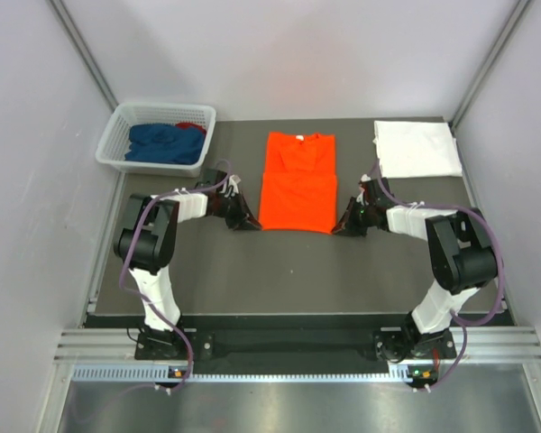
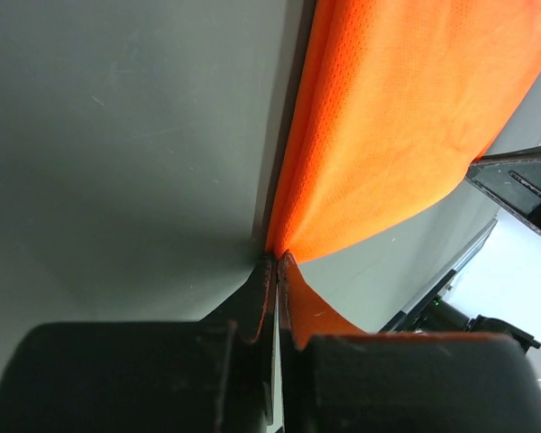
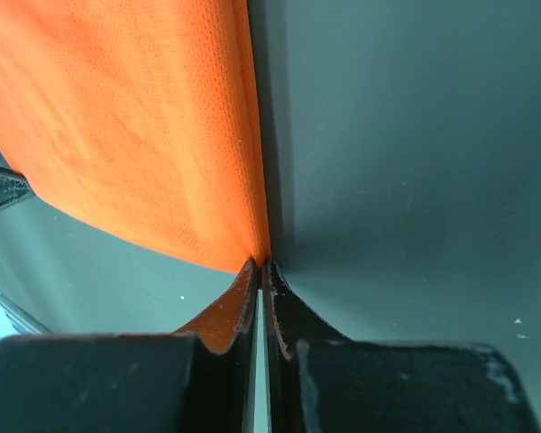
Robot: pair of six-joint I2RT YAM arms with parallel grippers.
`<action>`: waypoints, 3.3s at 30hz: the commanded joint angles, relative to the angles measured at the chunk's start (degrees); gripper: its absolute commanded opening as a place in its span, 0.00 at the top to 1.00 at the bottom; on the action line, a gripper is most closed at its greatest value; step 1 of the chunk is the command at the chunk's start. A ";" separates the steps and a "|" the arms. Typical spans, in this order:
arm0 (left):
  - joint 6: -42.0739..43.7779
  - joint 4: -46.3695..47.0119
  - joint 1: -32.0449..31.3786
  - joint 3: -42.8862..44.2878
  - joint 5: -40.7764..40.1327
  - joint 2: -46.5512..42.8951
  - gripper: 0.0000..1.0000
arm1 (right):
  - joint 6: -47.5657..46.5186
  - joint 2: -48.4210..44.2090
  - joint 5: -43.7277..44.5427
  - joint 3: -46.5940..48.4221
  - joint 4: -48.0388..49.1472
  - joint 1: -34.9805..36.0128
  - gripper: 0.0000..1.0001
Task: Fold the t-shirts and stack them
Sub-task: Fold the tshirt
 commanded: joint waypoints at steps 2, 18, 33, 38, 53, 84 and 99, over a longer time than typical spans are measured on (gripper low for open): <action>0.46 1.93 -0.04 -1.72 0.97 -1.48 1.00 | -3.02 -0.83 1.59 -1.67 -1.62 0.75 1.00; -2.62 1.05 -5.31 -18.94 -3.16 -15.37 1.00 | -8.64 -17.70 7.65 -14.14 -10.40 0.75 1.00; -7.37 -4.30 -13.23 -21.25 -9.93 -27.07 1.00 | -3.72 -37.74 13.98 -19.70 -19.11 7.52 1.00; -7.46 -5.19 -13.23 -19.22 -10.28 -27.33 1.00 | -3.90 -39.59 15.21 -16.97 -21.75 7.43 1.00; -4.20 -15.46 -13.23 1.68 -15.82 -24.87 1.00 | -5.83 -36.79 18.82 -0.71 -27.90 7.34 1.00; -2.26 -3.44 0.22 37.38 -5.80 5.34 1.00 | -14.97 0.39 19.17 41.82 -23.42 -0.30 1.00; -8.50 8.96 4.26 59.16 3.25 31.18 1.00 | -14.45 22.61 13.98 57.38 -16.74 -3.38 0.99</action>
